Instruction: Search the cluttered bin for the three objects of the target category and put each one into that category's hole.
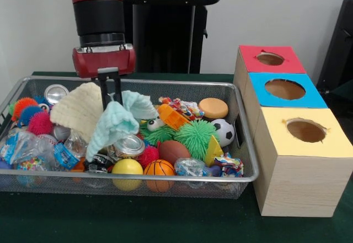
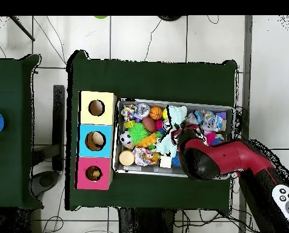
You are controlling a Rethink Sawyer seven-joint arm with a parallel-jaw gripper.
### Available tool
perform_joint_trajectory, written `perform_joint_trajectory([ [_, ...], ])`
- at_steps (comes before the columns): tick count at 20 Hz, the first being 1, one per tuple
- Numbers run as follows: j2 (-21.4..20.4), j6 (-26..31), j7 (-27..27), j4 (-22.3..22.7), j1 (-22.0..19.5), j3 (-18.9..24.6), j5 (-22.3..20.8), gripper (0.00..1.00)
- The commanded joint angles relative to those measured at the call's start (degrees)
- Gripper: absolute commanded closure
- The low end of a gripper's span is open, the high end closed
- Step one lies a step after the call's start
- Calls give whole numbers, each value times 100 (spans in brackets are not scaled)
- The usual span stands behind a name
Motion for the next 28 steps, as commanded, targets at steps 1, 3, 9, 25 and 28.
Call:
perform_joint_trajectory([
  [1, -6, -128, -185, 50, 85, -516, -691, 100],
  [3, 74, -205, -95, 48, 75, -644, -792, 100],
  [9, 192, -417, 178, 97, 179, -986, -1039, 100],
  [25, 194, -878, 323, 153, 442, -1492, -1072, 100],
  [28, 213, -896, 289, 106, 474, -1557, -1061, 100],
])
